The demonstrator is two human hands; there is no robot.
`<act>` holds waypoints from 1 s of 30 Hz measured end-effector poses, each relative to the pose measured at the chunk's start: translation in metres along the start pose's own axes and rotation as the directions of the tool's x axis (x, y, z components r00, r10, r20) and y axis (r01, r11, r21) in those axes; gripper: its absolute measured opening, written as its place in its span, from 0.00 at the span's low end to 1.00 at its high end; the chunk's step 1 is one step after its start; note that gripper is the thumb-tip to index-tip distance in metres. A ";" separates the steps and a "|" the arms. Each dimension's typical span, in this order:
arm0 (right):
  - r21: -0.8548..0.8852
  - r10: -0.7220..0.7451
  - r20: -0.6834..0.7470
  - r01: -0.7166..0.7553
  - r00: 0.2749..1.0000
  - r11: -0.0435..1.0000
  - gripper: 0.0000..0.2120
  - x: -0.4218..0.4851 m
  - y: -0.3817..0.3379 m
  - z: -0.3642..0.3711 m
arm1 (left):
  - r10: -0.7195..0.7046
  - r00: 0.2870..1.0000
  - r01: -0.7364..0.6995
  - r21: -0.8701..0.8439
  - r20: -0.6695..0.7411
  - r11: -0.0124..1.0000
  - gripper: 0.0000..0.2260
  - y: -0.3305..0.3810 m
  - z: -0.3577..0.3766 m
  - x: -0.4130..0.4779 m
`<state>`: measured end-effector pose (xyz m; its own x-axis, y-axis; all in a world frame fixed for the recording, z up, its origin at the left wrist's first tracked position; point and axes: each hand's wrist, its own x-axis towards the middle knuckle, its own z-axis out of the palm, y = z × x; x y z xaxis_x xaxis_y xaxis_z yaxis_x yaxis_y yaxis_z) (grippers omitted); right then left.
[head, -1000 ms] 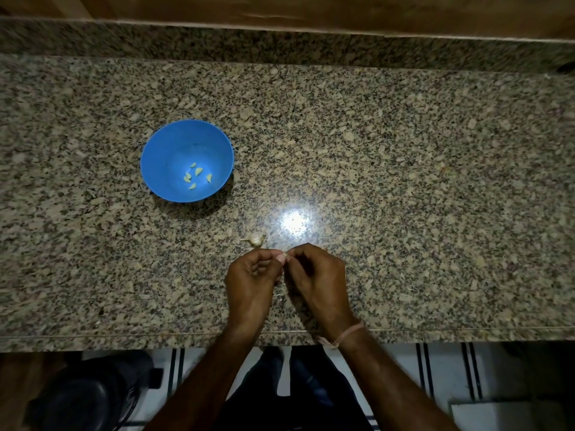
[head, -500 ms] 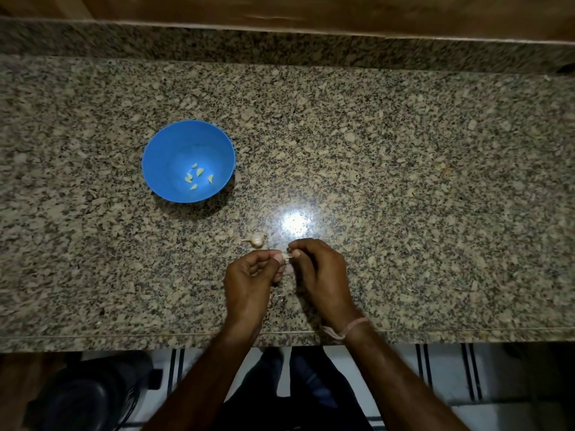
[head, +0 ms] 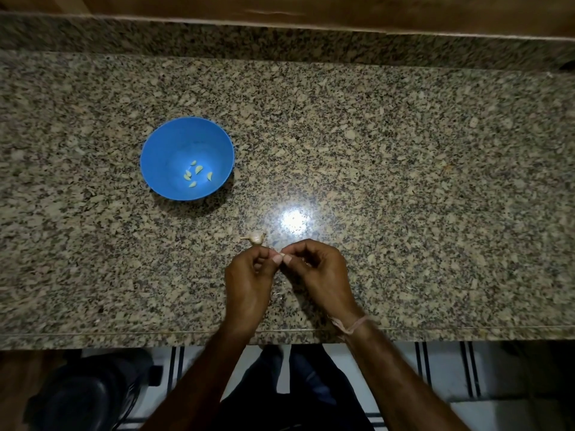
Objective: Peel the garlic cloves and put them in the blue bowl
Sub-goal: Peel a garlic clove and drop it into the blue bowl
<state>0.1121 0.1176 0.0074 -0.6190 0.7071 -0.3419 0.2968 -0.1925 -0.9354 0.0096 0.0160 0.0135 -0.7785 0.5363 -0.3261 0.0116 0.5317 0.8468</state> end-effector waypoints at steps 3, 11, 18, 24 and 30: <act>0.026 -0.013 0.007 0.013 1.000 1.000 0.06 0.003 0.000 -0.003 | 0.003 1.000 -0.003 -0.047 0.011 0.999 0.03 0.001 0.002 -0.002; 0.262 0.100 -0.005 -0.095 0.995 0.960 0.05 -0.004 0.001 0.003 | -0.102 0.989 0.128 -0.298 0.104 0.946 0.04 -0.002 0.000 -0.004; 0.292 0.117 0.000 -0.112 0.993 0.950 0.06 -0.006 0.002 0.004 | -0.071 0.990 0.097 -0.226 0.121 0.969 0.04 0.000 -0.001 -0.004; 0.329 0.209 0.048 -0.213 0.977 0.920 0.06 -0.002 0.007 0.004 | -0.036 0.995 0.046 -0.106 0.093 0.993 0.03 0.010 0.001 -0.004; 0.128 0.062 0.021 -0.064 0.998 0.990 0.03 0.002 0.007 -0.002 | -0.060 0.993 0.067 -0.070 0.104 0.995 0.03 0.009 0.004 -0.005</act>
<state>0.1144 0.1191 0.0007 -0.6150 0.6791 -0.4007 0.2398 -0.3230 -0.9155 0.0156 0.0204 0.0208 -0.7080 0.5692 -0.4181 -0.0846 0.5194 0.8504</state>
